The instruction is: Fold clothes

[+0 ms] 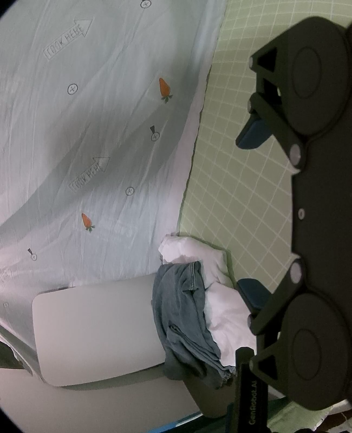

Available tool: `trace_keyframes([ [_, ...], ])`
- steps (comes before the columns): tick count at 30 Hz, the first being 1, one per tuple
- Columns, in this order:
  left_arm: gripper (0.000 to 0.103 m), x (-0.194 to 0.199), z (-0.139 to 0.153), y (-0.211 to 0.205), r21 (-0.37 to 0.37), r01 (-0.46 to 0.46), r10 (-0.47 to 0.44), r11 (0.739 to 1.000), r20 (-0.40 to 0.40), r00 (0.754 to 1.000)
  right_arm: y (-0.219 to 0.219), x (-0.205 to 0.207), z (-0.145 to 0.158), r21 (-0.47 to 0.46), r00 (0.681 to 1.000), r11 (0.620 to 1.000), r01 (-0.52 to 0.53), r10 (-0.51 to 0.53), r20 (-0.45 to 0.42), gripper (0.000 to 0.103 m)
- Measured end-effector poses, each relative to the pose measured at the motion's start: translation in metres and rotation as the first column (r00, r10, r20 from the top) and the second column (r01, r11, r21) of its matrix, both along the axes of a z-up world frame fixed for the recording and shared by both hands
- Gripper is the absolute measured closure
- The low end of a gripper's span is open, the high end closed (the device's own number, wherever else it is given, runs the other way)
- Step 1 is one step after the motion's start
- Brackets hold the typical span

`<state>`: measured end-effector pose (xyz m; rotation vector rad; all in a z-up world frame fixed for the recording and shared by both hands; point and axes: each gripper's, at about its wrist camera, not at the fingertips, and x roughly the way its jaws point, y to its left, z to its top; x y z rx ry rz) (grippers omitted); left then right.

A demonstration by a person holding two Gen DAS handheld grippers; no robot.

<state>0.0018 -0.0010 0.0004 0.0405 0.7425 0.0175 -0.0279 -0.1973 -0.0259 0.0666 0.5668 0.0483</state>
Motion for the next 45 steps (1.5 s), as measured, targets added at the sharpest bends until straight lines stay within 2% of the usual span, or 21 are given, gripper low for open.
trace_keyframes([
  [45, 0.000, -0.0014, 0.0017, -0.0006, 0.006, -0.002, 0.002, 1.000, 0.001, 1.000, -0.0040, -0.0026, 0.0006, -0.002, 1.000, 1.000, 0.000, 0.000, 0.001, 0.000],
])
